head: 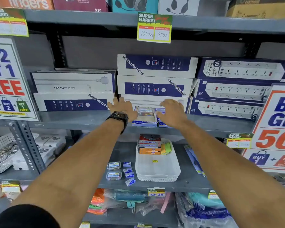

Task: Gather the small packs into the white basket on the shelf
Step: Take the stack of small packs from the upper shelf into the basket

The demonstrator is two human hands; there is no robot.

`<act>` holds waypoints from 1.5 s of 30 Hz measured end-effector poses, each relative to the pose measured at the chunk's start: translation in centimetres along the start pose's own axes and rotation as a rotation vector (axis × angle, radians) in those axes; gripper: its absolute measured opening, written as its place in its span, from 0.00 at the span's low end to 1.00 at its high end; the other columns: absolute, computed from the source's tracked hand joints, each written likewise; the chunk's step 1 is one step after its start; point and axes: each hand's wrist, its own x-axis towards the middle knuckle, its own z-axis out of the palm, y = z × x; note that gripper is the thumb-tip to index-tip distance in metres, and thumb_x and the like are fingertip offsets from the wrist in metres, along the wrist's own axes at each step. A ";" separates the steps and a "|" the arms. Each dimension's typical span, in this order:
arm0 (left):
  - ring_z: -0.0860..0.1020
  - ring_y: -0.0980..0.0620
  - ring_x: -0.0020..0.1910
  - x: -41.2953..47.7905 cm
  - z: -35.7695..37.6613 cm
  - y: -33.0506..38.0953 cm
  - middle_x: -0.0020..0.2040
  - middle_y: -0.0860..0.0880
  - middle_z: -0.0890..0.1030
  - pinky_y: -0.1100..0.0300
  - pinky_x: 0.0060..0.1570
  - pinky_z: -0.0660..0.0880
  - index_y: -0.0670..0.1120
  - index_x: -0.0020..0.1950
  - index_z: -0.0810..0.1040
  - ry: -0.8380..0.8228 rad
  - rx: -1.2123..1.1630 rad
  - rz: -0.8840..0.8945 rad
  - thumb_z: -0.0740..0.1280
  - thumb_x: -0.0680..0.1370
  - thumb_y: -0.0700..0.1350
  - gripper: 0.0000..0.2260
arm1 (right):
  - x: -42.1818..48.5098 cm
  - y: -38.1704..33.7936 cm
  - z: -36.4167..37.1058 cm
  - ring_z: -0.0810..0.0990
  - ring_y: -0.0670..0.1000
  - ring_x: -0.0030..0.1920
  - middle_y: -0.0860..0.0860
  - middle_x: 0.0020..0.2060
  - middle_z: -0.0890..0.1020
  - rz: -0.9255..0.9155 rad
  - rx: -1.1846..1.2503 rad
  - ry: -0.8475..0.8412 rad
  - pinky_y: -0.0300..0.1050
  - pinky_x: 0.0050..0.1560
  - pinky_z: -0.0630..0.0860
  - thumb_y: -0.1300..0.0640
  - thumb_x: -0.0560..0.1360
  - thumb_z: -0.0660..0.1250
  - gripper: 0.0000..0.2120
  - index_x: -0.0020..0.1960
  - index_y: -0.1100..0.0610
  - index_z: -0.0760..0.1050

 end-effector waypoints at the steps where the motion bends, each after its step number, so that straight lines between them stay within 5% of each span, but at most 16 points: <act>1: 0.60 0.38 0.72 0.1 0.1 -0.2 0.74 0.42 0.65 0.35 0.70 0.56 0.46 0.68 0.72 -0.064 0.011 -0.019 0.61 0.74 0.63 0.28 | 0.1 -0.1 0.4 0.72 0.57 0.66 0.54 0.63 0.78 0.020 0.020 -0.014 0.61 0.69 0.64 0.42 0.74 0.64 0.21 0.61 0.53 0.77; 5: 0.63 0.37 0.71 1.1 1.4 -0.5 0.72 0.42 0.68 0.34 0.69 0.58 0.45 0.67 0.73 -0.128 -0.031 -0.007 0.62 0.73 0.64 0.29 | 0.6 -0.9 1.4 0.76 0.56 0.56 0.50 0.51 0.81 0.116 -0.004 -0.090 0.61 0.64 0.68 0.37 0.69 0.65 0.15 0.44 0.47 0.80; 9: 0.67 0.38 0.66 1.9 2.4 -0.8 0.67 0.42 0.71 0.38 0.66 0.63 0.44 0.61 0.74 -0.151 -0.083 0.032 0.62 0.73 0.56 0.22 | 1.3 -1.6 2.6 0.76 0.56 0.54 0.50 0.47 0.80 0.167 -0.004 -0.111 0.64 0.66 0.64 0.42 0.66 0.68 0.11 0.42 0.48 0.80; 15: 0.73 0.40 0.57 -0.2 2.6 -3.3 0.54 0.42 0.76 0.46 0.59 0.71 0.42 0.46 0.76 -0.037 -0.167 0.000 0.65 0.66 0.48 0.12 | 1.8 -3.3 3.9 0.65 0.61 0.71 0.54 0.51 0.80 0.191 -0.004 -0.120 0.69 0.73 0.50 0.51 0.62 0.69 0.07 0.35 0.54 0.80; 18: 0.77 0.39 0.50 -3.0 2.3 -5.4 0.45 0.40 0.79 0.51 0.47 0.75 0.40 0.40 0.79 0.003 -0.354 0.003 0.65 0.65 0.49 0.13 | 0.0 -4.5 3.7 0.65 0.62 0.72 0.55 0.53 0.80 0.135 0.073 -0.068 0.65 0.74 0.53 0.52 0.64 0.69 0.08 0.36 0.56 0.81; 21: 0.75 0.40 0.45 -6.4 2.3 -7.1 0.36 0.44 0.73 0.55 0.36 0.66 0.44 0.26 0.70 0.016 -0.398 0.087 0.61 0.66 0.53 0.14 | -3.4 -5.6 3.0 0.70 0.59 0.66 0.59 0.56 0.81 0.094 0.232 0.021 0.50 0.72 0.60 0.55 0.65 0.70 0.07 0.38 0.58 0.83; 24: 0.74 0.47 0.45 -10.3 2.7 -8.2 0.39 0.48 0.75 0.57 0.40 0.64 0.46 0.28 0.77 0.102 -0.518 0.115 0.64 0.66 0.55 0.14 | -7.7 -6.1 2.5 0.68 0.54 0.70 0.55 0.63 0.77 0.131 0.411 0.041 0.38 0.67 0.58 0.59 0.65 0.72 0.03 0.39 0.57 0.82; 27: 0.74 0.55 0.55 -14.0 3.6 -8.2 0.49 0.54 0.77 0.62 0.47 0.64 0.49 0.33 0.82 0.137 -0.616 0.076 0.69 0.66 0.54 0.09 | -12.0 -5.9 2.6 0.67 0.50 0.71 0.51 0.65 0.76 0.144 0.492 0.073 0.41 0.69 0.61 0.60 0.66 0.72 0.04 0.41 0.56 0.82; 31: 0.75 0.47 0.59 -16.1 6.5 -7.0 0.62 0.50 0.77 0.56 0.59 0.70 0.51 0.38 0.83 0.127 -0.643 0.082 0.70 0.65 0.53 0.08 | -15.9 -4.3 4.3 0.65 0.42 0.69 0.44 0.60 0.75 0.158 0.510 0.125 0.35 0.69 0.57 0.63 0.66 0.73 0.07 0.44 0.57 0.82; 36: 0.74 0.42 0.55 -14.0 13.9 -4.2 0.64 0.50 0.75 0.49 0.55 0.73 0.50 0.37 0.81 0.038 -0.508 0.062 0.69 0.67 0.51 0.06 | -15.9 -0.3 10.4 0.69 0.44 0.63 0.49 0.59 0.78 0.231 0.487 0.108 0.22 0.64 0.54 0.63 0.66 0.72 0.08 0.45 0.58 0.82; 45: 0.62 0.40 0.68 -6.2 29.5 0.6 0.72 0.44 0.66 0.40 0.65 0.65 0.45 0.55 0.80 -0.240 -0.201 0.017 0.61 0.74 0.53 0.16 | -10.7 6.6 25.3 0.77 0.56 0.60 0.55 0.58 0.81 0.438 0.328 -0.177 0.48 0.62 0.74 0.63 0.66 0.70 0.12 0.49 0.62 0.83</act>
